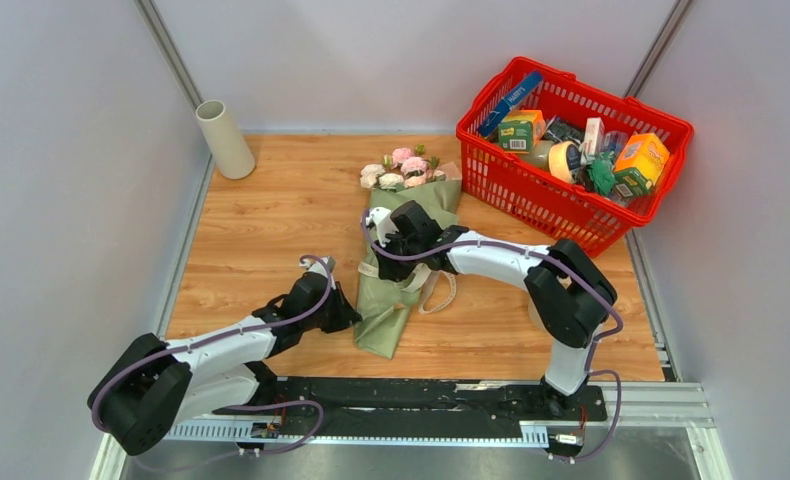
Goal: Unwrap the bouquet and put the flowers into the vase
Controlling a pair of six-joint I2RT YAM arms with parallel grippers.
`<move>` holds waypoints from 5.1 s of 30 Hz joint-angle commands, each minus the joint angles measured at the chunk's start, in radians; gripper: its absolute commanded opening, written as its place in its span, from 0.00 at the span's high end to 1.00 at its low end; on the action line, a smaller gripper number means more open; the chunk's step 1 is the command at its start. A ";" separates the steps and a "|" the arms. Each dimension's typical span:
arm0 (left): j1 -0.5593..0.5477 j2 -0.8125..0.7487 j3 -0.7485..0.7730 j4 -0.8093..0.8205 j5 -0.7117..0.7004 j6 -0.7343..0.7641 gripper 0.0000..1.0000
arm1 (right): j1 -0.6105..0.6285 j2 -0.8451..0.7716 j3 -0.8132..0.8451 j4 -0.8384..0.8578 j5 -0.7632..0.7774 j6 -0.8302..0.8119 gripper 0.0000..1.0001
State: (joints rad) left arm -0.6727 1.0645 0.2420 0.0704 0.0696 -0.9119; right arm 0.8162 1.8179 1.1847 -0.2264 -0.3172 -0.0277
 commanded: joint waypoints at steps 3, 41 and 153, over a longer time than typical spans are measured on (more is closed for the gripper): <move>-0.010 0.008 -0.007 0.029 -0.001 -0.012 1.00 | 0.005 -0.075 0.027 0.039 0.021 0.022 1.00; -0.080 0.091 -0.018 0.092 -0.028 -0.054 1.00 | -0.011 -0.290 0.565 0.094 0.699 0.129 1.00; -0.145 -0.373 0.174 -0.379 -0.240 -0.025 0.25 | -0.282 -0.430 -0.576 0.179 0.435 0.403 0.33</move>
State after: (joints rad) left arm -0.8124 0.7010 0.4023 -0.2966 -0.1673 -0.9379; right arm 0.5133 1.3735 0.6174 -0.0978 -0.0048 0.3088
